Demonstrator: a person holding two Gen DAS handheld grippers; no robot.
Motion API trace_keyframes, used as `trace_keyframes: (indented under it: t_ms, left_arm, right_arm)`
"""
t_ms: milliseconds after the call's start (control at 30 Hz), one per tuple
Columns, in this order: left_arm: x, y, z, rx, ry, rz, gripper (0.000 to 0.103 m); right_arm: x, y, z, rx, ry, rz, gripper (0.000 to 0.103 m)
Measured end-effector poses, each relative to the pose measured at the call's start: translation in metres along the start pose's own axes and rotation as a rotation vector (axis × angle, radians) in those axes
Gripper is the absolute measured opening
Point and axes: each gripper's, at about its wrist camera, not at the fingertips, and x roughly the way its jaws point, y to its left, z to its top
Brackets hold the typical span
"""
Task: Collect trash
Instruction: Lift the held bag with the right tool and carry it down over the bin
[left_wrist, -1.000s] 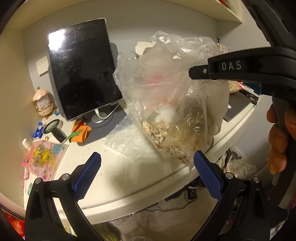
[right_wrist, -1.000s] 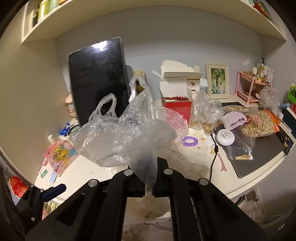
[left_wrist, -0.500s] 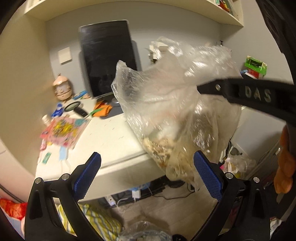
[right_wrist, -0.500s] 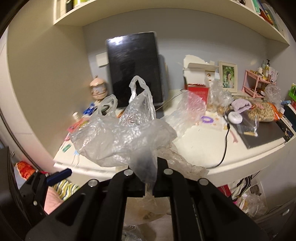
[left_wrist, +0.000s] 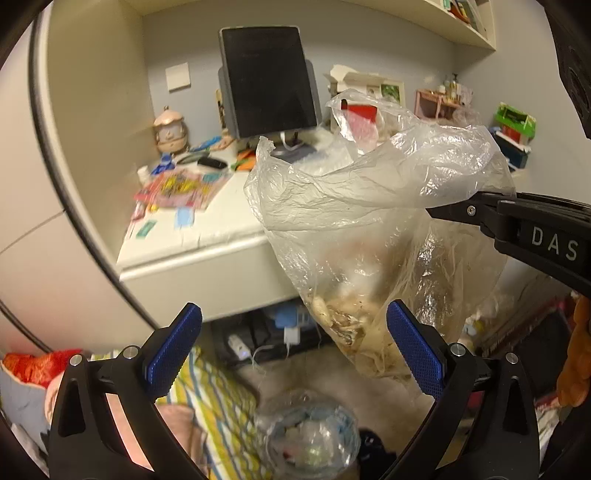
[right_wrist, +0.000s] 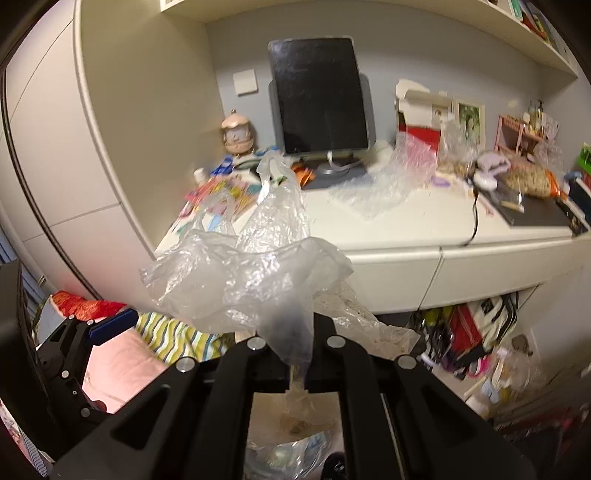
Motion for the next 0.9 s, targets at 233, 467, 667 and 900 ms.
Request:
trace_keyframes:
  t_ms: [233, 467, 667, 900]
  left_arm:
    - [-0.017, 0.011, -0.067, 0.028, 0.063, 0.003, 0.097]
    - [-0.008, 0.024, -0.134, -0.027, 0.168, 0.041, 0.097]
    - [0.023, 0.031, -0.185, -0.094, 0.262, 0.092, 0.097]
    - [0.062, 0.038, -0.245, -0.126, 0.363, 0.134, 0.097]
  right_arm:
    - [0.001, 0.031, -0.056, 0.001, 0.061, 0.006, 0.006]
    - [0.029, 0.049, -0.109, 0.01, 0.16, 0.069, 0.006]
    - [0.068, 0.056, -0.16, -0.021, 0.271, 0.107, 0.006]
    - [0.118, 0.058, -0.214, -0.043, 0.397, 0.137, 0.006]
